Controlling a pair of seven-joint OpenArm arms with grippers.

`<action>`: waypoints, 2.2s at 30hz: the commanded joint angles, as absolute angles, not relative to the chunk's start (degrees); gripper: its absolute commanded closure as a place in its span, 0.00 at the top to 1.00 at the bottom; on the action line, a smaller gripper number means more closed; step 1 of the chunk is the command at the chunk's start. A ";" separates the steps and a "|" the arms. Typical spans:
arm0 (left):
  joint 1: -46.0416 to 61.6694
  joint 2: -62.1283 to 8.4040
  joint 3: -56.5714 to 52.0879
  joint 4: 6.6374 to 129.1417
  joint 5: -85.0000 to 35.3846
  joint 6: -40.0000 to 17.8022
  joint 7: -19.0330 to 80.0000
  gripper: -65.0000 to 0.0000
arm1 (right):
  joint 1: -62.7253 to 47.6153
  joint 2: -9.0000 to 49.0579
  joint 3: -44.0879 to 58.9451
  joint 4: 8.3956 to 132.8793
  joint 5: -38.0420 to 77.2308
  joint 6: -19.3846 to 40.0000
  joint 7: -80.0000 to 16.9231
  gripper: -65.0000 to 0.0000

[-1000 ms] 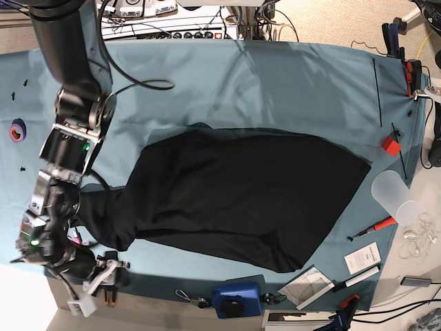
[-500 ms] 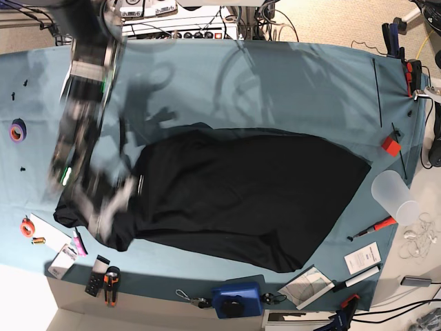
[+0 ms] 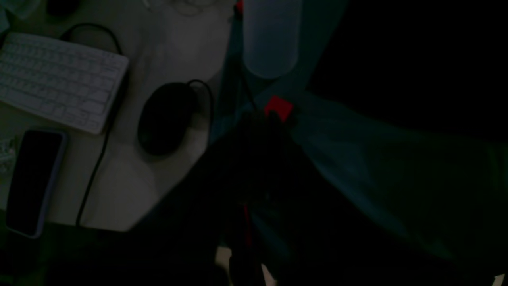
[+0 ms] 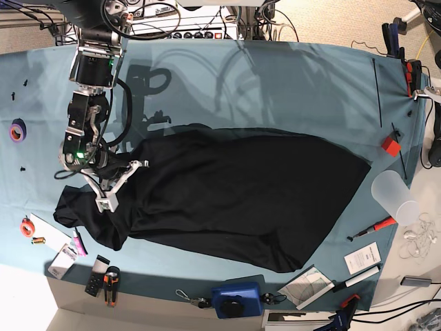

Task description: Layout the t-shirt on the table in an organized manner, then fold the t-shirt properly

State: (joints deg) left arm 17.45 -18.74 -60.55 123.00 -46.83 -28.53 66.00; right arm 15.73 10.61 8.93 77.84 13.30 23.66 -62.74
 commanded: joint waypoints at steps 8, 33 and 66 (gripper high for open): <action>17.43 -19.66 -60.93 123.90 -47.66 -28.53 64.51 0.00 | 17.78 11.31 9.10 99.88 13.67 23.31 -61.21 0.00; 17.45 -19.66 -60.93 123.87 -47.64 -28.53 63.00 0.00 | 0.58 11.29 24.40 128.22 18.39 23.31 -59.00 0.00; 17.50 -18.65 -60.93 123.87 -47.62 -28.53 63.07 0.00 | 27.81 13.10 29.08 98.78 29.67 29.74 -71.00 0.34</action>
